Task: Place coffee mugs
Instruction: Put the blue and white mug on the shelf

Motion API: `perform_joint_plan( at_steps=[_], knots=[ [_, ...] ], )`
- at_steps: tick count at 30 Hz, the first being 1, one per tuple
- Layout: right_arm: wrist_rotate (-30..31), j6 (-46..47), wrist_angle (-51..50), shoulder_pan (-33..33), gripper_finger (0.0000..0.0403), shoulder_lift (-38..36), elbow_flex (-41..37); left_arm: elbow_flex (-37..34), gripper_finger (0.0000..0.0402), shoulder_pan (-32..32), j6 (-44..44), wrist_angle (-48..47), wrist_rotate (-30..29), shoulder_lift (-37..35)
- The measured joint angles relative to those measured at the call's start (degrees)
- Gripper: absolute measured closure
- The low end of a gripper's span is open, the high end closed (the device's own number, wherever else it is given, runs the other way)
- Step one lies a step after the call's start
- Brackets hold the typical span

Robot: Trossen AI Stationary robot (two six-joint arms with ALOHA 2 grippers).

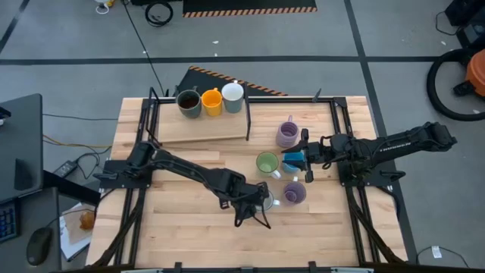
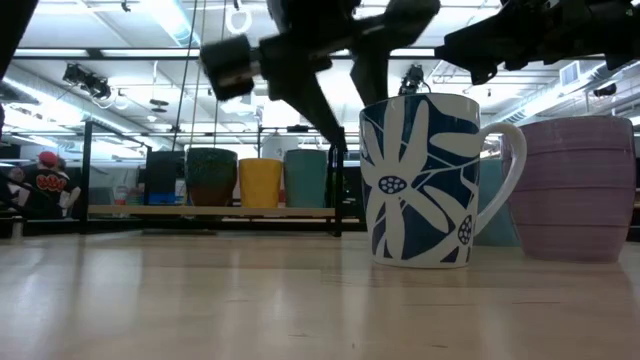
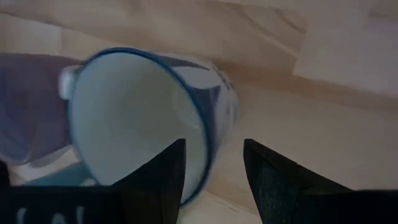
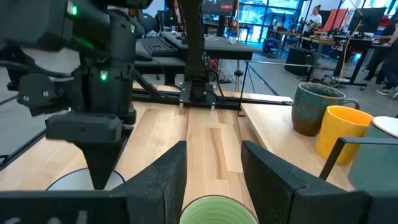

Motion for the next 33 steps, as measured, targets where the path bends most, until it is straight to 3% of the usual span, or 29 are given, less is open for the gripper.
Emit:
perform_joint_plan(
  at_steps=[7,16,20,28,33],
  knots=[
    [-0.3,0.0,-0.1,0.2,0.0245,0.0,0.0,0.0,0.0268,0.0,4.3,-0.8,-2.3,0.7],
    [-0.2,0.0,-0.1,0.3,0.0245,0.0,0.0,0.0,0.0347,-0.2,2.9,-1.4,-3.6,0.7],
    [-0.2,0.0,-0.1,0.3,0.0245,0.0,0.0,0.0,0.0376,-1.2,-4.0,-2.6,-3.6,0.5],
    [-0.1,0.0,-0.1,0.3,0.0245,0.0,0.0,1.9,0.0375,-4.9,-17.9,-10.6,-2.5,-0.2],
    [0.0,0.5,0.2,0.3,0.0245,0.0,0.0,8.1,0.0374,-5.3,-34.8,-21.6,-0.2,-0.2]
  ],
)
